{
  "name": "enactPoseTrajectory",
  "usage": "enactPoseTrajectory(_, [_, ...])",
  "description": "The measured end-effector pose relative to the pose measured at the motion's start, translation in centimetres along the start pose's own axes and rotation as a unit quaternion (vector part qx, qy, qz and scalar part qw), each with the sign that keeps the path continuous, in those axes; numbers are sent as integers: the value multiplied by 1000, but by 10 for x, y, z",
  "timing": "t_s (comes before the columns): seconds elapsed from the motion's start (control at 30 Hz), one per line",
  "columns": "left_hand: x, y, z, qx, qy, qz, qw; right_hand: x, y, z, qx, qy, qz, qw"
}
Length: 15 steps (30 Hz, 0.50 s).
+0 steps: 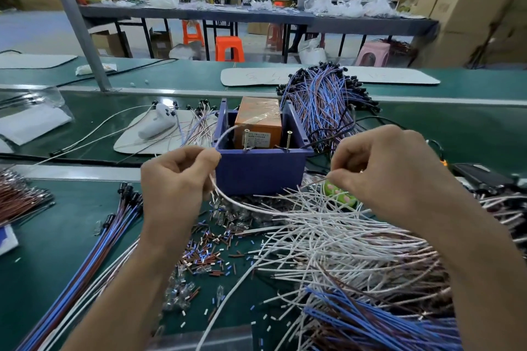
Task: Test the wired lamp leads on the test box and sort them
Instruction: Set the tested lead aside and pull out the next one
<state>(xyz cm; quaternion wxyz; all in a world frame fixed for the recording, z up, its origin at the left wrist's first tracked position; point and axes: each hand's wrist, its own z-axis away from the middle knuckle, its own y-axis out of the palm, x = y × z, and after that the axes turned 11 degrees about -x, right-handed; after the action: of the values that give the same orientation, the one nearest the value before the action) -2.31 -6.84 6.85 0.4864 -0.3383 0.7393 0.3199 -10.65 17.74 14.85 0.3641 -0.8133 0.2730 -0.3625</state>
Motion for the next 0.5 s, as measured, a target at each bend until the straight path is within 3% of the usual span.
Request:
enactPoseTrajectory(0.13, [-10, 3, -2, 18, -96, 89, 991, 2, 2, 13, 42, -8, 51, 998])
enactPoseTrajectory(0.3, [-10, -5, -10, -26, -196, 132, 971, 7, 25, 47, 93, -21, 62, 994])
enactPoseTrajectory(0.4, [-7, -19, -23, -21, -204, 73, 976, 12, 43, 65, 107, -46, 50, 992])
enactPoseTrajectory(0.5, [-2, -30, -27, -16, -168, -72, 983, 17, 59, 79, 86, -66, 35, 993])
